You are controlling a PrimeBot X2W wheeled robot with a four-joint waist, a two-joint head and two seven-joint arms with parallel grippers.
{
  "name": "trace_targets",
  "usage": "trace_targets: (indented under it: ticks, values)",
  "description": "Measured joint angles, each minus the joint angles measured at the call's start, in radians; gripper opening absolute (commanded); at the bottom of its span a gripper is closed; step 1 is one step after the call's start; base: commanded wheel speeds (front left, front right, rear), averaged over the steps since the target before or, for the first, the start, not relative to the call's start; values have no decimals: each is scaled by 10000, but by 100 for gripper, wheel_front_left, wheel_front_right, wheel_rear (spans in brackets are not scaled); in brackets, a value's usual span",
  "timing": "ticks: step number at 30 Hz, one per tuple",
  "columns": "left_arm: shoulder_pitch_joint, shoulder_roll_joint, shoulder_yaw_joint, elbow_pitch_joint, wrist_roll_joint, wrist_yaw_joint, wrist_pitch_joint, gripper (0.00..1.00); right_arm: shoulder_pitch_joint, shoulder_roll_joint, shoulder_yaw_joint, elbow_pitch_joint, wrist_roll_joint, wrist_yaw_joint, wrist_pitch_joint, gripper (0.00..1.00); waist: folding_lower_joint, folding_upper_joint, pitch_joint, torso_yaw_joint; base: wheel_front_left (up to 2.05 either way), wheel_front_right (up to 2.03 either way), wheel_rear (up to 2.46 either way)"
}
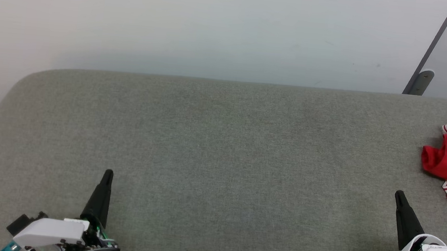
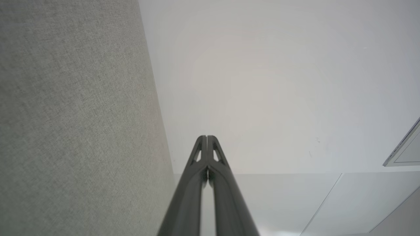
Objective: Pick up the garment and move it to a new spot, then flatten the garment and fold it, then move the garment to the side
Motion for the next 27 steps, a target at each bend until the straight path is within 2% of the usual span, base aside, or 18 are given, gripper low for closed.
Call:
trace_targets:
  ticks: [27]
  values:
    - [0, -2, -4, 0, 0, 0, 0, 0, 0, 0, 0, 0, 0, 0, 0, 0, 0, 0, 0, 0, 0, 0, 0]
